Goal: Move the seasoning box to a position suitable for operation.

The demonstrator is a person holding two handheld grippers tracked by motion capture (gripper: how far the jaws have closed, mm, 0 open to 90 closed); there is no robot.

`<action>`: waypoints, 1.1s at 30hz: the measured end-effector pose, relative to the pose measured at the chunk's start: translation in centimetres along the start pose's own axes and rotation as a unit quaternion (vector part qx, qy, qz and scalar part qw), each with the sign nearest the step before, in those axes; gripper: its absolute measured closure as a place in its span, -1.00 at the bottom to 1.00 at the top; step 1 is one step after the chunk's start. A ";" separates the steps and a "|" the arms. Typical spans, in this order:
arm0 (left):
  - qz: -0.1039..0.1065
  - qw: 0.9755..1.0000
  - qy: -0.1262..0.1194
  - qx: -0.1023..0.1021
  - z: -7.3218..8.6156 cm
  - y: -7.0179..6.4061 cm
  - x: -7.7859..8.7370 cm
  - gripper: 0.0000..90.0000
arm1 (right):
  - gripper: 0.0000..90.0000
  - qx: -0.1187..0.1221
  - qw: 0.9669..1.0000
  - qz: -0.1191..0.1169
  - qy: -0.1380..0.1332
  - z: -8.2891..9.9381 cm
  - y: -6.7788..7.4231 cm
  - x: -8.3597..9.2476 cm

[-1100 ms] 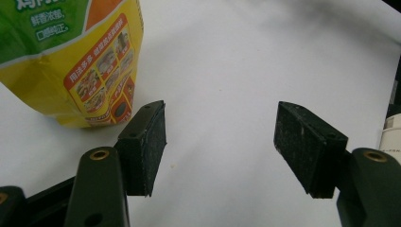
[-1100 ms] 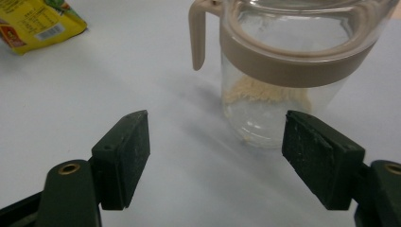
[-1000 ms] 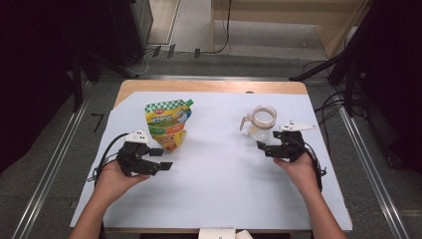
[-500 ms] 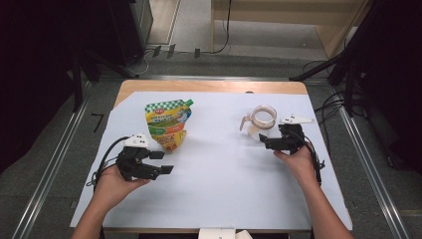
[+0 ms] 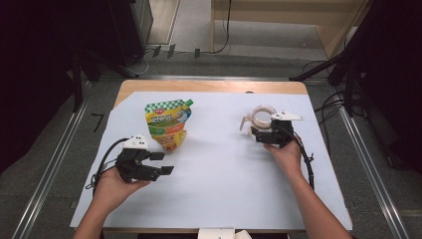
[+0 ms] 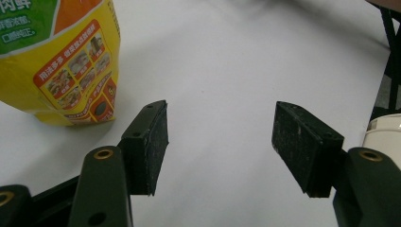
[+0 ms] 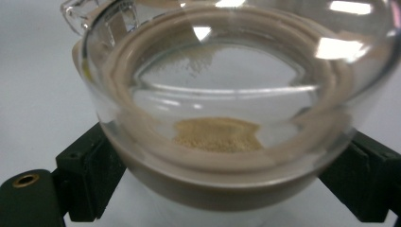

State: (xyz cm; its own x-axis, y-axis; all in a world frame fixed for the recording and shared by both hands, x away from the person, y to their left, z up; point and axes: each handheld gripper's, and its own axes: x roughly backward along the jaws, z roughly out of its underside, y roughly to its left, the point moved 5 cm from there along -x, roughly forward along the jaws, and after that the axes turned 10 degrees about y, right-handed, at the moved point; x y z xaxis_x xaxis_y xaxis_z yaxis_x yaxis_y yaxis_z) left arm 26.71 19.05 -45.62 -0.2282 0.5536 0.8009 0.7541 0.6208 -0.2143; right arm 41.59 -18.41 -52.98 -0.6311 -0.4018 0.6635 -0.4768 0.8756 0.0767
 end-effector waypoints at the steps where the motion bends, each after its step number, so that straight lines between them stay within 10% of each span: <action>1: 0.000 1.000 0.000 0.000 0.0 0.0 0.0 -0.17 | -0.77 0.000 1.000 0.000 0.000 0.0 0.0 0.0; 9: 0.006 1.000 0.008 -0.004 0.1 -0.5 -0.4 -0.17 | -0.79 -0.028 0.999 0.003 -0.032 -0.4 0.1 -1.0; 33: 0.007 1.000 0.009 -0.010 0.0 -0.9 -0.6 -0.17 | -0.74 0.012 0.999 0.003 -0.051 -1.1 1.7 -0.1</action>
State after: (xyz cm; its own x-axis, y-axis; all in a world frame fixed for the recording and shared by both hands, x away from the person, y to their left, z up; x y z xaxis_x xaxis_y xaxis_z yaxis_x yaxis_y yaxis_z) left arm 26.16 18.19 -45.92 -0.2079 0.5520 0.8075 0.7693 0.6021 -0.2135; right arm 41.52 -16.59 -52.13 -0.6924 -0.4221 0.5852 -0.4863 0.8721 0.0536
